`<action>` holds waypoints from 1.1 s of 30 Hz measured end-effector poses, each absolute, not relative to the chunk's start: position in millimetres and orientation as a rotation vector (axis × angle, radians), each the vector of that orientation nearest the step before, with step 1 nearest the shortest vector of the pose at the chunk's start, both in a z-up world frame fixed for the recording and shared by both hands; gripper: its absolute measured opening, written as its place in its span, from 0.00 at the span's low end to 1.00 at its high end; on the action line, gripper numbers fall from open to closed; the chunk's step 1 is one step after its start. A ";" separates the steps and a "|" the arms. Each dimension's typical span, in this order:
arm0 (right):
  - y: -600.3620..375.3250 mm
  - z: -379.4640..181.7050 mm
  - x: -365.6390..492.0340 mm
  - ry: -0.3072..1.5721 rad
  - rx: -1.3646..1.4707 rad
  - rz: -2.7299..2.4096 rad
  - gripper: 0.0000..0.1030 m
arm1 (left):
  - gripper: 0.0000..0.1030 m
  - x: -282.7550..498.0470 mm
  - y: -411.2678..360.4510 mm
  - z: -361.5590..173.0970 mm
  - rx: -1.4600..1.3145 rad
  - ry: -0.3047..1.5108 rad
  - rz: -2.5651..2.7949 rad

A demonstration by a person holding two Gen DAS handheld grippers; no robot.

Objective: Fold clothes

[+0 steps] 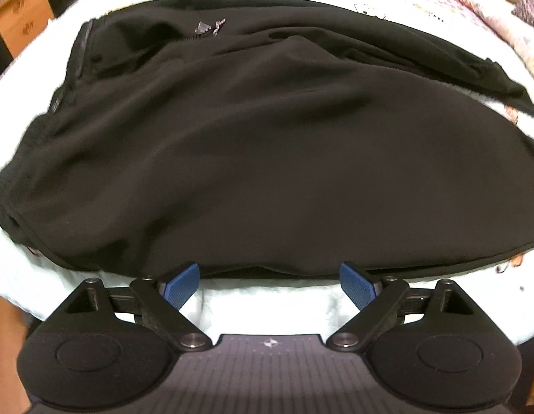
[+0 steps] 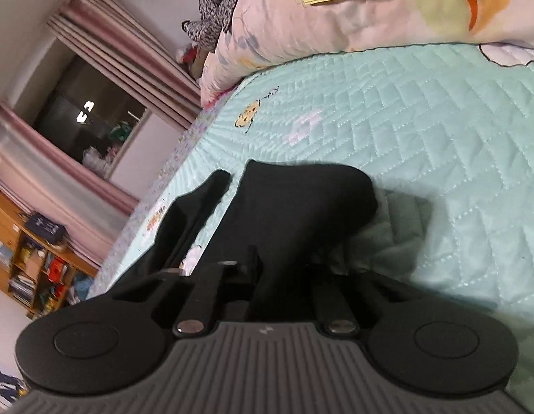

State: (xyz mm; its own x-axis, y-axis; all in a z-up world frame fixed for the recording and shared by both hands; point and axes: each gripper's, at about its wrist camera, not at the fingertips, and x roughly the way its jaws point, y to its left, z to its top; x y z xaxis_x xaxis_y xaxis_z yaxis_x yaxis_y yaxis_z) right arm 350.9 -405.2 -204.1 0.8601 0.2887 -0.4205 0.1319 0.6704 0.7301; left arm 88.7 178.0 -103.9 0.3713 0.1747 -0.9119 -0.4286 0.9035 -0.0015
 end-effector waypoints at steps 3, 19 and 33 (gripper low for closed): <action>-405.3 -175.8 329.6 0.449 0.786 0.100 0.04 | 0.87 90.2 173.5 -100.4 -0.209 1.130 0.387; -463.3 -195.4 250.9 0.485 0.858 -0.151 0.36 | 0.95 79.9 153.8 -89.7 -0.022 1.095 0.348; -249.9 -108.8 203.0 0.546 0.376 0.422 0.56 | 0.96 65.7 161.7 -75.9 -0.010 1.038 0.364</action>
